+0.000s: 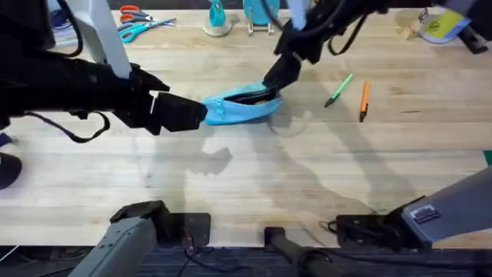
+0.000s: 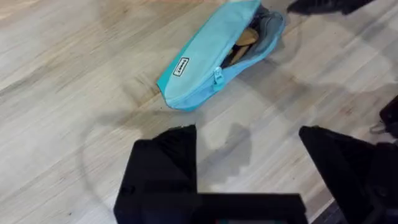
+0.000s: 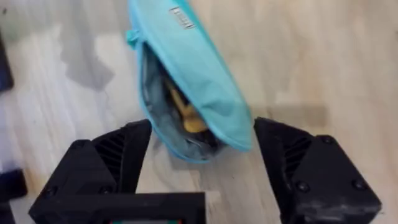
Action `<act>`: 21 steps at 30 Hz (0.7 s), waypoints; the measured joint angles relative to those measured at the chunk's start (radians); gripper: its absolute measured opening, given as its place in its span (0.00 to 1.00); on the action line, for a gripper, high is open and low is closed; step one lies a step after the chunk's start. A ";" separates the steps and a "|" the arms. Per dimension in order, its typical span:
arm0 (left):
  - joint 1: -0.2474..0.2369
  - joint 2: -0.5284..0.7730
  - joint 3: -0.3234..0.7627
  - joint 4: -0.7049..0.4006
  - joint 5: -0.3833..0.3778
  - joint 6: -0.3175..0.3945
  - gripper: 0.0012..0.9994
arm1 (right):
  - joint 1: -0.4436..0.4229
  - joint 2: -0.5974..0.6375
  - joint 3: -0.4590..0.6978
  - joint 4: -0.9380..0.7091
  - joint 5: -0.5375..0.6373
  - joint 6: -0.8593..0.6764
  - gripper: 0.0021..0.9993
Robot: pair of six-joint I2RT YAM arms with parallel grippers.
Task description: Unzip the bag, pick up the pens from the table one at a time and place them inside, then zip the bag closed.
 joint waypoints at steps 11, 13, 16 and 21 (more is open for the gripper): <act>0.000 0.000 0.000 0.000 0.000 0.000 1.00 | -0.125 -0.036 0.000 0.002 0.001 0.268 1.00; 0.000 0.000 0.000 0.000 0.000 0.000 1.00 | -0.142 -0.036 0.000 0.001 0.009 0.369 1.00; 0.000 0.000 0.000 0.000 0.000 0.000 1.00 | -0.161 -0.036 0.000 -0.010 0.056 0.545 1.00; 0.000 0.000 0.000 0.000 0.000 0.000 1.00 | -0.186 -0.036 0.000 -0.069 0.167 0.785 1.00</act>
